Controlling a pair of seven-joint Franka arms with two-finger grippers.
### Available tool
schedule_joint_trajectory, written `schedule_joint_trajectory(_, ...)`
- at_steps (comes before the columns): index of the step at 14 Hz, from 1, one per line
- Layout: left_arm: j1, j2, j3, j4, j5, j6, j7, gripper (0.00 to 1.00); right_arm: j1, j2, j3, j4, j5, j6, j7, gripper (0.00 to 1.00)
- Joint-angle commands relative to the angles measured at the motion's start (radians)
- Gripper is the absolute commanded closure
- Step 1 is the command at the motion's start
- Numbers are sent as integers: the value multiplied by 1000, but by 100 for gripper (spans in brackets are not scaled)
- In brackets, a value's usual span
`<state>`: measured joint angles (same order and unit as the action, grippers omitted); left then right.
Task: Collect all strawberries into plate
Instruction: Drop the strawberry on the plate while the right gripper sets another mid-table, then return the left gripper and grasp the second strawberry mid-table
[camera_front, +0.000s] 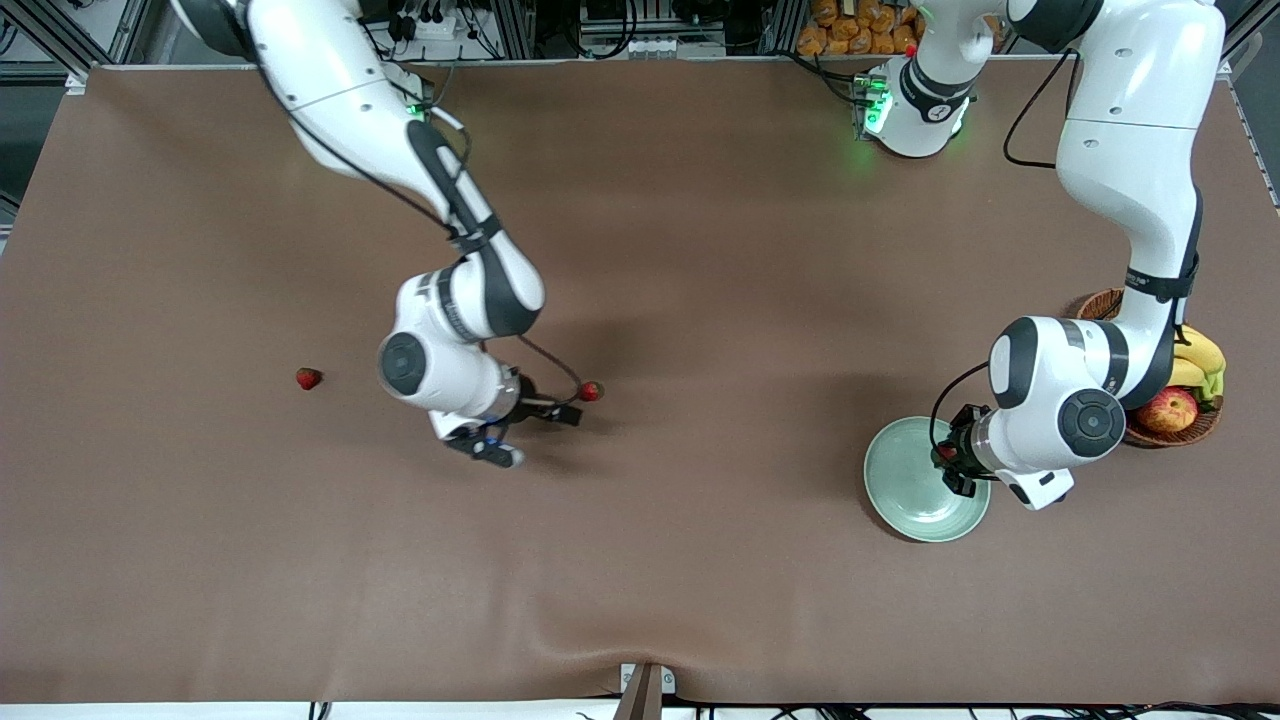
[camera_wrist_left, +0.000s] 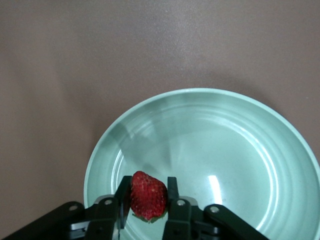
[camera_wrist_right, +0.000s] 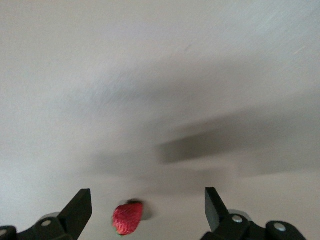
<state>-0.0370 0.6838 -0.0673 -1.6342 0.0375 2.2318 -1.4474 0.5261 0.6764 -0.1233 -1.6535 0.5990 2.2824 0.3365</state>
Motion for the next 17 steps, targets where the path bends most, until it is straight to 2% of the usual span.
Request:
schedule_joint_trajectory(1, 8, -33, -14, -13, 5, -6, -5, 0, -125, -66, 14, -18, -39, -131, -160, 0)
schedule_joint_trajectory(3, -14, -53, -38, -13, 5, -6, -11, 0, -222, -98, 10, -32, -126, -227, -227, 0)
schedule_joint_trajectory(5, -21, -64, -94, -13, 5, -6, -27, 0, -294, -115, 10, -40, -284, -280, -248, 0)
schedule_joint_trajectory(8, -62, -73, -170, 5, 18, -6, -88, 0, -314, -135, 10, -78, -505, -287, -248, 0)
schedule_joint_trajectory(11, -202, -57, -178, 65, 19, -6, -139, 0, -336, -147, 10, -139, -583, -278, -249, 0)
schedule_joint_trajectory(14, -364, 19, -164, 170, 19, -4, -183, 0, -376, -152, 8, -204, -637, -247, -281, 0)
schedule_joint_trajectory(17, -486, 86, -148, 243, 21, 6, -191, 0, -436, -181, 5, -252, -643, -203, -339, 0)
